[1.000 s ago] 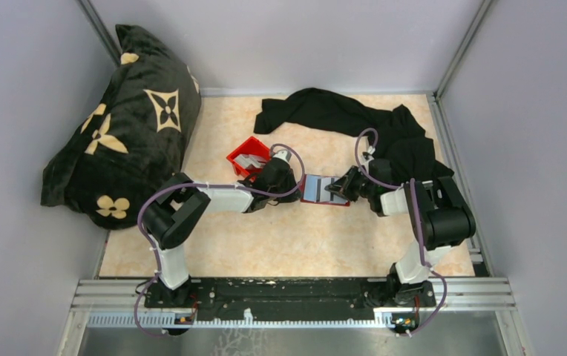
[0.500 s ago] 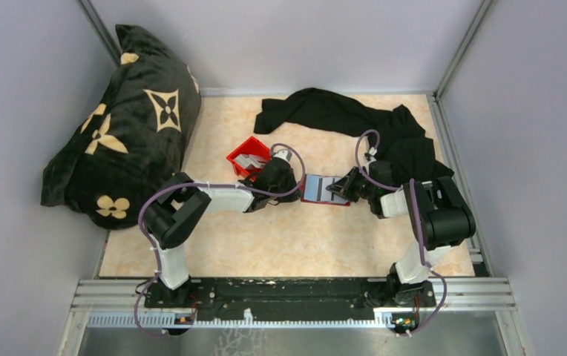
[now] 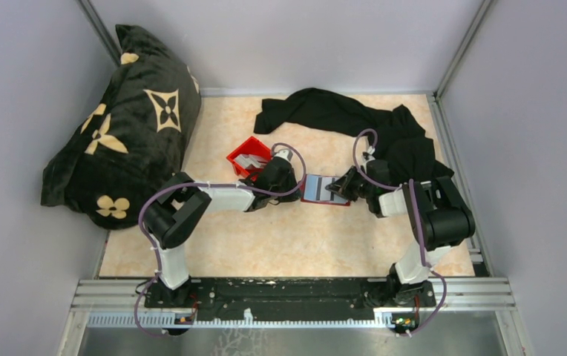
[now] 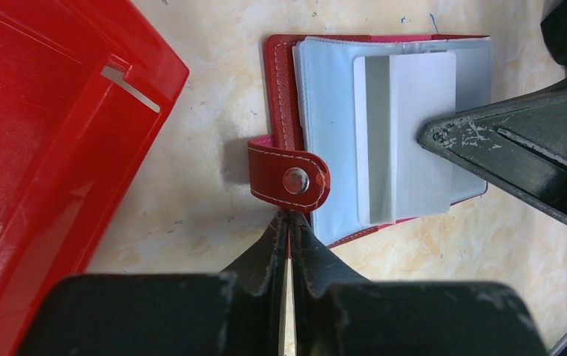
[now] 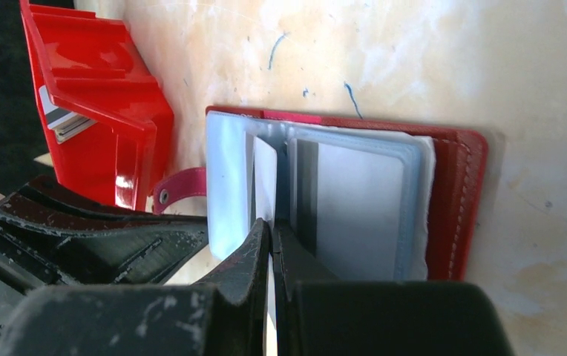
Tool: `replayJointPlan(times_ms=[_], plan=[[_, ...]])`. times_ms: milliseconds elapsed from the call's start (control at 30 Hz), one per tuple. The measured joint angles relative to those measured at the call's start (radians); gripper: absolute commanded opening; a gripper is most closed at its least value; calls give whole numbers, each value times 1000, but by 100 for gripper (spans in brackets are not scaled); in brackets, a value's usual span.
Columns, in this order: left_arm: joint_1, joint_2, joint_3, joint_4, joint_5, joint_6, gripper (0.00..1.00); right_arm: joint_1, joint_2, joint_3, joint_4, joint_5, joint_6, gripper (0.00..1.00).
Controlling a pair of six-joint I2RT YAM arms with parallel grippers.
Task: Put the credit cards into the card holder
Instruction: Insert the credit card into the card holder.
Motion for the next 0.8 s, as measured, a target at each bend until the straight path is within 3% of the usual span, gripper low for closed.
replayJointPlan(times_ms=[300, 533, 800], plan=[[-6, 2, 8, -10, -5, 3, 9, 65, 0, 46, -43, 82, -26, 0], [-8, 2, 8, -10, -7, 3, 9, 83, 0, 84, -121, 111, -71, 29], [-9, 3, 8, -8, -16, 3, 8, 98, -52, 127, -250, 156, -149, 47]])
